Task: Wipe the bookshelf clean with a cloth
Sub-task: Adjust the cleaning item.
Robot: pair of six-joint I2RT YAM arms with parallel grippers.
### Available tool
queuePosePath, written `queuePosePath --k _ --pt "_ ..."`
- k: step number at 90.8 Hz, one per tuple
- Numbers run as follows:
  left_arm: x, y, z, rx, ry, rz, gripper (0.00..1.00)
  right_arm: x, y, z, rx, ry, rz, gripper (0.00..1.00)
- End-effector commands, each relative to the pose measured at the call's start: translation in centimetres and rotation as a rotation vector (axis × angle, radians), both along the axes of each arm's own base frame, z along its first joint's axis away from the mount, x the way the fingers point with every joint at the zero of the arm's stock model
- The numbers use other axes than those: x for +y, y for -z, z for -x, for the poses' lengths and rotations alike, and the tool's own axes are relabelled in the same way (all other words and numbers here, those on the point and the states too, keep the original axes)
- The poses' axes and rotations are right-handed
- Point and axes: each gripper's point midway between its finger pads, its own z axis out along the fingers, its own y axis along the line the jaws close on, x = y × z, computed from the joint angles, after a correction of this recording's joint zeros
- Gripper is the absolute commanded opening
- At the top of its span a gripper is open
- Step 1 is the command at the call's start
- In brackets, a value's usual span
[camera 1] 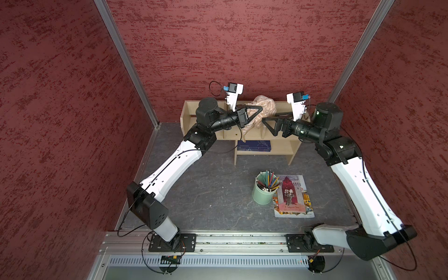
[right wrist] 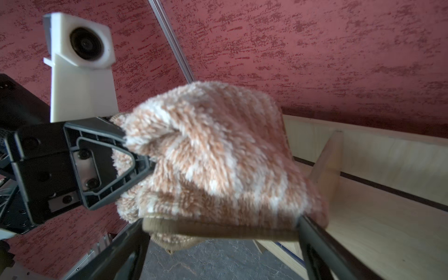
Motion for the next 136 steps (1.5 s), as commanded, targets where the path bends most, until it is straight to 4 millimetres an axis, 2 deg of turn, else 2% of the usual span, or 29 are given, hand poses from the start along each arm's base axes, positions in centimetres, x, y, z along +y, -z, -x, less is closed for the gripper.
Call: queuePosePath --k 1,12,22,42,60,74,80,82,85,89,91,94,97,106,110,111,112,113,118,128,136 --pt "0.8 -1.0 1.4 -0.024 0.029 0.012 0.00 0.1 -2.6 0.5 -0.082 -0.011 -0.019 0.98" --pt "1.0 -1.6 1.7 -0.027 0.051 0.040 0.00 1.8 -2.8 0.6 -0.065 -0.113 -0.077 0.98" --pt "1.1 -2.1 1.7 -0.024 0.069 0.059 0.00 2.9 -2.0 0.1 -0.028 -0.169 -0.112 0.97" --pt "1.7 -2.1 1.1 -0.010 0.052 0.091 0.00 3.9 -2.0 1.2 -0.020 -0.254 -0.180 0.88" --pt "1.6 -2.0 1.0 -0.006 0.059 0.102 0.00 5.2 -1.8 1.3 -0.011 -0.292 -0.181 0.79" --pt "1.7 -2.0 1.0 -0.006 0.056 0.102 0.00 5.7 -1.8 0.9 -0.006 -0.286 -0.185 0.56" --pt "1.8 -1.9 1.0 -0.006 0.055 0.099 0.00 5.6 -1.7 0.7 -0.004 -0.271 -0.182 0.41" --pt "1.8 -1.9 1.0 -0.007 0.050 0.097 0.00 5.5 -1.6 0.5 -0.004 -0.257 -0.179 0.31" --pt "2.0 -1.8 0.8 -0.007 0.041 0.093 0.06 5.2 -1.5 0.4 -0.005 -0.231 -0.170 0.17" --pt "2.5 -1.5 0.3 -0.004 0.007 0.084 0.20 4.5 -1.4 -0.1 -0.012 -0.174 -0.157 0.00" --pt "2.9 -1.5 0.0 -0.004 -0.018 0.081 0.29 4.1 -1.4 -0.3 -0.017 -0.139 -0.152 0.00" --pt "3.6 -1.4 -0.7 0.001 -0.067 0.073 0.43 3.3 -1.5 -0.7 -0.023 -0.086 -0.147 0.00" --pt "4.8 -1.1 -1.7 0.014 -0.131 0.063 0.50 2.6 -1.7 -1.0 -0.030 -0.034 -0.139 0.00" --pt "9.5 -0.6 -4.5 0.050 -0.343 0.046 0.64 0.8 -1.4 -2.6 0.018 0.111 -0.079 0.00" --pt "12.3 0.0 -6.0 0.072 -0.458 0.026 0.67 -0.1 -1.4 -3.4 0.042 0.179 -0.050 0.00" --pt "13.0 0.2 -6.3 0.081 -0.485 0.019 0.67 -0.2 -0.4 -3.9 0.071 0.197 -0.032 0.00" --pt "13.8 0.4 -6.6 0.090 -0.514 0.013 0.68 -0.5 -1.2 -4.0 0.059 0.213 -0.036 0.00" --pt "14.6 0.4 -6.9 0.089 -0.544 0.010 0.68 -0.7 -0.5 -4.5 0.079 0.237 -0.022 0.00" --pt "18.1 1.3 -8.1 0.132 -0.663 -0.002 0.68 -1.7 0.6 -6.2 0.146 0.316 0.016 0.00" --pt "24.1 1.8 -8.2 0.159 -0.803 0.026 0.70 -2.7 1.2 -8.3 0.235 0.376 0.034 0.00" --pt "28.1 3.0 -7.8 0.141 -0.981 -0.064 0.74 -3.5 1.5 -9.7 0.288 0.415 0.042 0.00"
